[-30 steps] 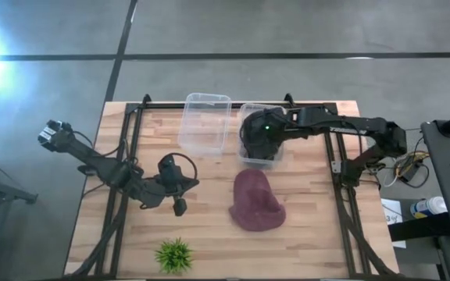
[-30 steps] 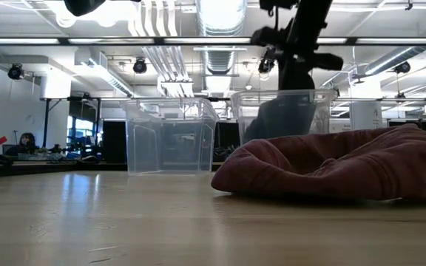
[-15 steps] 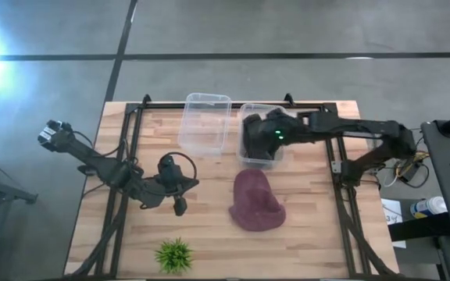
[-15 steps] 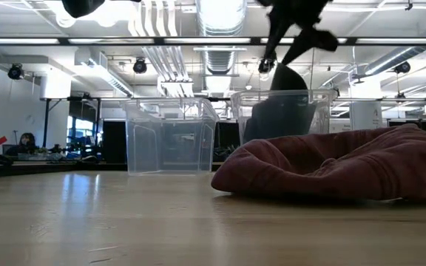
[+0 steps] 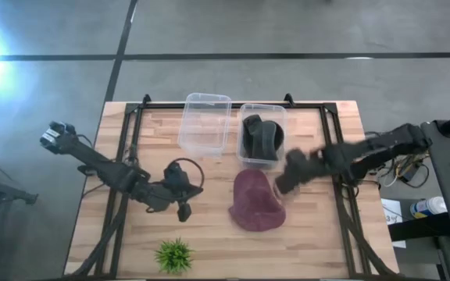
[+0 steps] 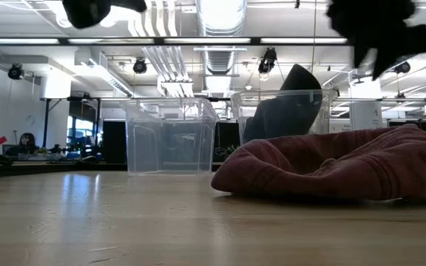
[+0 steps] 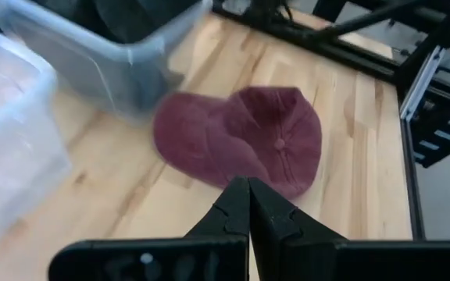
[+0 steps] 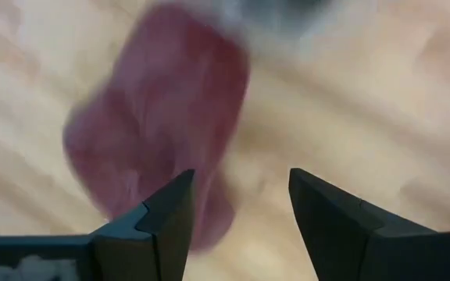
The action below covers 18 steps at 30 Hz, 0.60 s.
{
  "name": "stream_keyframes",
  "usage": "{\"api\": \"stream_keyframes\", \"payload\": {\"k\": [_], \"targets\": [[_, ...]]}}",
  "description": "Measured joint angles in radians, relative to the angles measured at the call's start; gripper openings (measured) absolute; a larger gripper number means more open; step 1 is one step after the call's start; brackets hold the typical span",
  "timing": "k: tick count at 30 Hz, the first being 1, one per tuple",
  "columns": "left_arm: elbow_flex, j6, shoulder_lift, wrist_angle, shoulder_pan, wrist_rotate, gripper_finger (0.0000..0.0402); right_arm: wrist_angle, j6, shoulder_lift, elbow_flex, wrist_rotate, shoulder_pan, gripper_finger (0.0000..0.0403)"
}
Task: Pick and place caps into container
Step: Put the red cap into the left transparent container
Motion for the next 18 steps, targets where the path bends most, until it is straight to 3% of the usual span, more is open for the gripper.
{"api": "stream_keyframes", "payload": {"k": [7,10,14,18], "targets": [[-0.062,-0.046,0.147,0.241,0.048,0.187,0.0,0.353,0.221,0.048,-0.219,0.005,0.208,0.0201],[-0.077,-0.052,0.227,0.349,0.07,0.215,0.0,0.474,0.224,0.107,-0.27,0.034,0.228,0.0201],[-0.082,-0.068,0.342,0.437,0.096,0.283,0.0,0.49,0.226,0.202,-0.281,0.136,0.222,0.0201],[-0.067,-0.12,0.44,0.546,0.099,0.377,0.0,0.629,0.215,0.26,-0.281,0.103,0.219,0.0201]]}}
